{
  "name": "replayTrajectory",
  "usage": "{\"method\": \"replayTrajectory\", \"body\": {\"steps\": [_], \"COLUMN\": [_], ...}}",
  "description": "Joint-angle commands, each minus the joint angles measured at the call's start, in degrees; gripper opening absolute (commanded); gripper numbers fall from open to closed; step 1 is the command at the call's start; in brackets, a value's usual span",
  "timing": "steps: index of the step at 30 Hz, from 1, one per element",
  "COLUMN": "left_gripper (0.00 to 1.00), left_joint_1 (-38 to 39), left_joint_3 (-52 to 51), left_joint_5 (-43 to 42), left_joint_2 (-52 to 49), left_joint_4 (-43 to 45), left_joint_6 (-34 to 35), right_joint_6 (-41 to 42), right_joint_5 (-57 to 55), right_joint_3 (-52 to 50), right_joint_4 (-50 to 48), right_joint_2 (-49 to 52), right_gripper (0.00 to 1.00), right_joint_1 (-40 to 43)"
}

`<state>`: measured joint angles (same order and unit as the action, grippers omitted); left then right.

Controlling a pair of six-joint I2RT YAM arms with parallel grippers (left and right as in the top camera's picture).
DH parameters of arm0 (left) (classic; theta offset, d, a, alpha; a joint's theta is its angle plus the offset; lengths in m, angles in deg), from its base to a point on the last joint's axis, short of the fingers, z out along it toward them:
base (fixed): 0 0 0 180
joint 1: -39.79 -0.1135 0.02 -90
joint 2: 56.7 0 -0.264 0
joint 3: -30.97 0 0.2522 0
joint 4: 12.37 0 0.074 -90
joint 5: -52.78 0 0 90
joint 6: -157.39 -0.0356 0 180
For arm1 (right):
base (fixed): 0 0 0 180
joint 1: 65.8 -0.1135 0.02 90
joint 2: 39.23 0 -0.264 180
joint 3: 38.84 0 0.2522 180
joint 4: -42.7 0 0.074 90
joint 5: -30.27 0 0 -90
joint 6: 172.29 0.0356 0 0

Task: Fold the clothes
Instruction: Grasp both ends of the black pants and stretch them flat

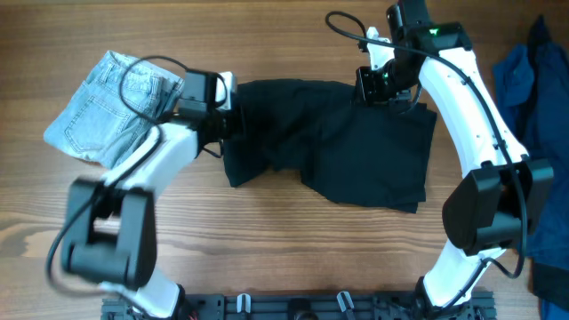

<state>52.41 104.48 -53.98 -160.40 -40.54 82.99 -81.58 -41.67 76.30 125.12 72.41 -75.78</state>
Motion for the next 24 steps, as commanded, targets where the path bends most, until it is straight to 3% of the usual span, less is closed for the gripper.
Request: {"method": "replayTrajectory", "body": {"steps": [1, 8, 10, 13, 16, 18, 24], "left_gripper": [0.04, 0.04, 0.04, 0.04, 0.04, 0.08, 0.34], "left_joint_1": [0.2, -3.3, -6.8, -8.9, -8.5, -7.6, -6.3], "left_joint_3": [0.2, 1.1, 4.5, 10.1, 16.0, 18.5, 19.8], "left_joint_5": [7.1, 29.1, 28.6, 24.7, 19.7, 16.4, 9.2], "left_joint_2": [-7.5, -12.9, -12.9, -12.5, -10.7, -8.7, 1.5], "left_joint_4": [2.7, 0.3, -2.1, -6.3, -11.8, -14.4, -18.8], "left_joint_6": [4.6, 17.1, 17.2, 11.5, 6.8, 5.5, 5.4], "right_joint_6": [-0.8, 0.0, 3.2, 6.1, 8.4, 9.5, 8.7], "right_joint_5": [0.6, -4.9, -9.3, -11.5, -11.9, -11.9, -7.5], "right_joint_3": [0.3, 0.3, 0.2, -0.7, -3.9, -7.5, -22.7], "right_joint_4": [0.9, 0.6, 0.4, -1.4, -4.3, -6.8, -14.8], "right_joint_2": [-1.6, -1.5, -1.3, -1.2, -1.2, -1.2, -1.2], "right_gripper": [0.23, 0.24, 0.29, 0.46, 0.79, 0.91, 0.97], "right_joint_1": [-0.1, -0.1, 0.0, 1.0, 3.2, 5.1, 8.2]}}
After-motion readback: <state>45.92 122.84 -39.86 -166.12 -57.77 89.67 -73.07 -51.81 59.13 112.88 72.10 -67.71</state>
